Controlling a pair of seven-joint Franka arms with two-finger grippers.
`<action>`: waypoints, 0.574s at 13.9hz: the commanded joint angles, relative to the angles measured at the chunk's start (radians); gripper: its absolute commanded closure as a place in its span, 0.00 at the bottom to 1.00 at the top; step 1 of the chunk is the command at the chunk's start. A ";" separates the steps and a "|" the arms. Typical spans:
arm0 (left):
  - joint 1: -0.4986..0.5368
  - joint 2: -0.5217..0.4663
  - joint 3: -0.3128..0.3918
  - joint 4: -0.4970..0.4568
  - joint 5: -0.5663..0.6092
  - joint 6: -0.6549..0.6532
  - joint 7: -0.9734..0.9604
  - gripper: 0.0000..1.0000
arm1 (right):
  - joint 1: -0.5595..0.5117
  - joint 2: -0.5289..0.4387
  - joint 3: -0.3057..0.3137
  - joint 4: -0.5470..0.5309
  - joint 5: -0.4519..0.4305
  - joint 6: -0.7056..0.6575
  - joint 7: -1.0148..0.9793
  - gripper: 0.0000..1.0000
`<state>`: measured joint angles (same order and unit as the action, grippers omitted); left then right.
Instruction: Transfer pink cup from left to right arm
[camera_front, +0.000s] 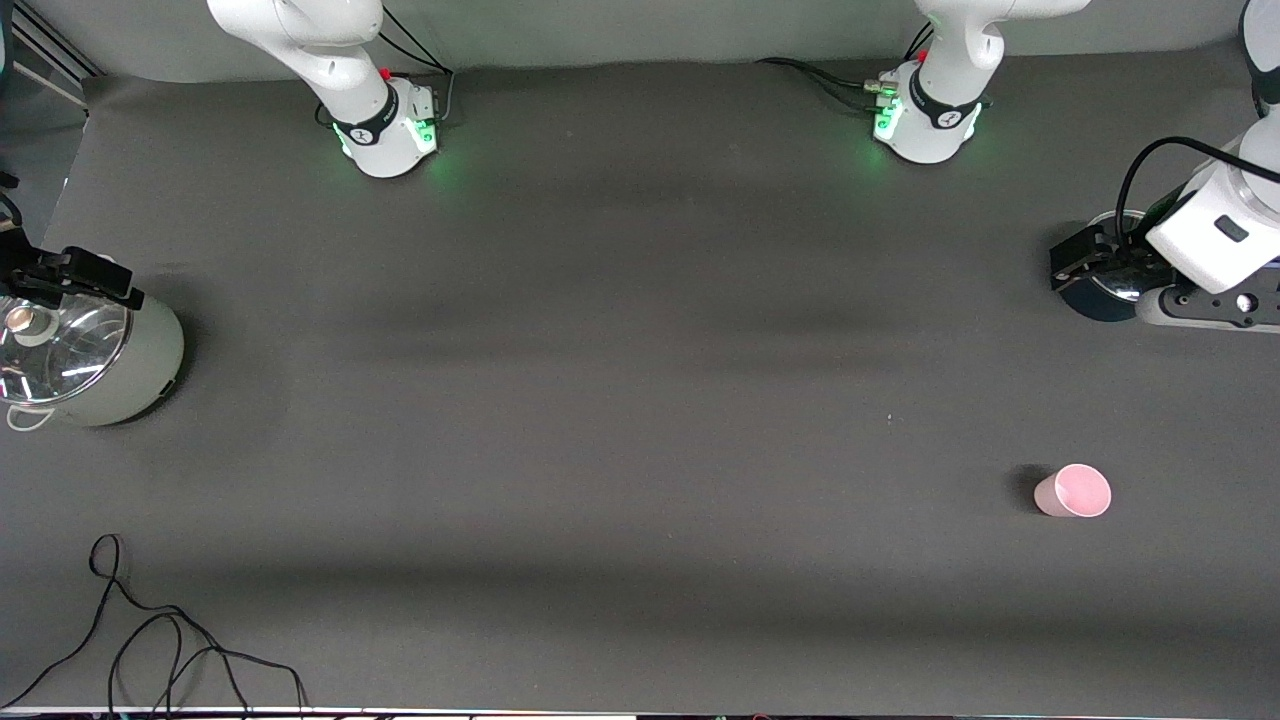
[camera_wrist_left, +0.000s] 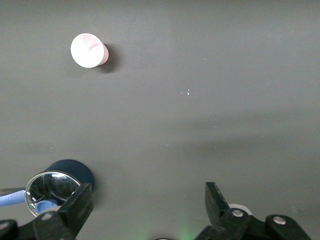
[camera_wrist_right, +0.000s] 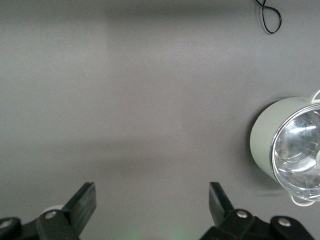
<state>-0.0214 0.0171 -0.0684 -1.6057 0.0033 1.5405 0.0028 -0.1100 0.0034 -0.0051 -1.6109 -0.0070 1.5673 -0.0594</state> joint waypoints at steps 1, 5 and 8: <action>-0.012 0.014 0.005 0.032 0.004 -0.007 0.003 0.00 | 0.009 0.003 -0.004 0.011 0.016 -0.010 0.007 0.00; -0.009 0.015 0.005 0.035 0.004 -0.007 0.008 0.00 | 0.009 0.003 -0.004 0.011 0.016 -0.010 0.007 0.00; -0.005 0.024 0.007 0.041 0.006 -0.003 0.008 0.00 | 0.009 0.003 -0.004 0.011 0.016 -0.012 0.006 0.00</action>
<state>-0.0228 0.0208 -0.0683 -1.5960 0.0035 1.5413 0.0029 -0.1097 0.0035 -0.0046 -1.6109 -0.0061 1.5673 -0.0594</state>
